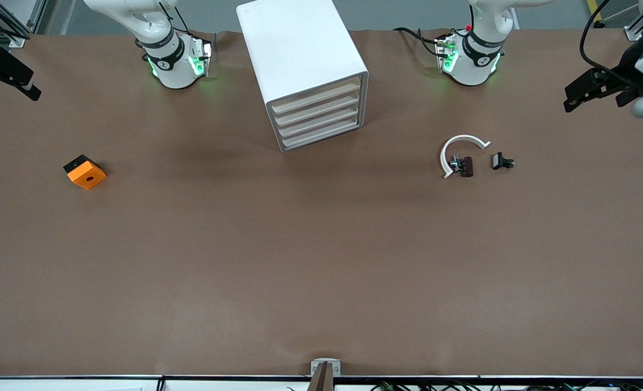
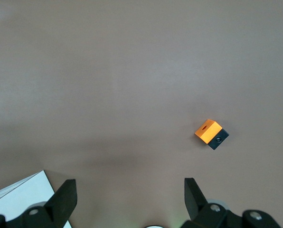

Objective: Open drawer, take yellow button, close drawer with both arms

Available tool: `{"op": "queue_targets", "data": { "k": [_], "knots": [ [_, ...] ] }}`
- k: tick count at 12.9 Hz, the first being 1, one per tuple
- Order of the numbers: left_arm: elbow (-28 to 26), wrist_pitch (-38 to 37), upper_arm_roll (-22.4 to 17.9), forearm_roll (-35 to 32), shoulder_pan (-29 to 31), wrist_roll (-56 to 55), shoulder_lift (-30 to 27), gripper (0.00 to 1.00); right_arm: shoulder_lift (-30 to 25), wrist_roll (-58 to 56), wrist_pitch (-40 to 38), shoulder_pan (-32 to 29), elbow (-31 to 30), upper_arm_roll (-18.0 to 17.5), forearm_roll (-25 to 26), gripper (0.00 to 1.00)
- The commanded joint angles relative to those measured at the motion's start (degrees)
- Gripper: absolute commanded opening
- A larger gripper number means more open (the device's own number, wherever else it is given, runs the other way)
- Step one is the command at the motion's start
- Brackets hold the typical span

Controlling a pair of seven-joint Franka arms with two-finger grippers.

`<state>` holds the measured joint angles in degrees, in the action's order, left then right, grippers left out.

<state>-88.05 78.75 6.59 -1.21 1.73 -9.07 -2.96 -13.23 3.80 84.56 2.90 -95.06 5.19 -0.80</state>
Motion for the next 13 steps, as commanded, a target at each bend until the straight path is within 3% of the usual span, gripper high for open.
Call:
{"op": "queue_targets", "data": {
  "k": [1,6,9,13],
  "knots": [
    [3.06,-0.01,0.09,0.07,0.38,1.07,7.49,1.0,0.66,-0.72,-0.45,-0.26,1.37,-0.09,0.97,1.0],
    [3.15,5.62,0.18,0.86,0.38,-0.68,18.49,1.0,0.66,-0.72,-0.45,-0.35,1.45,-0.09,0.97,1.0],
    [3.06,8.17,0.71,1.56,-0.5,-8.04,23.95,1.0,1.01,-0.72,-0.45,-0.17,1.63,-0.18,0.89,1.0],
    [1.58,11.67,0.71,8.66,-0.67,-16.2,28.7,1.0,1.27,-0.81,-0.45,-0.17,1.89,-0.18,0.97,1.0]
  ]
}}
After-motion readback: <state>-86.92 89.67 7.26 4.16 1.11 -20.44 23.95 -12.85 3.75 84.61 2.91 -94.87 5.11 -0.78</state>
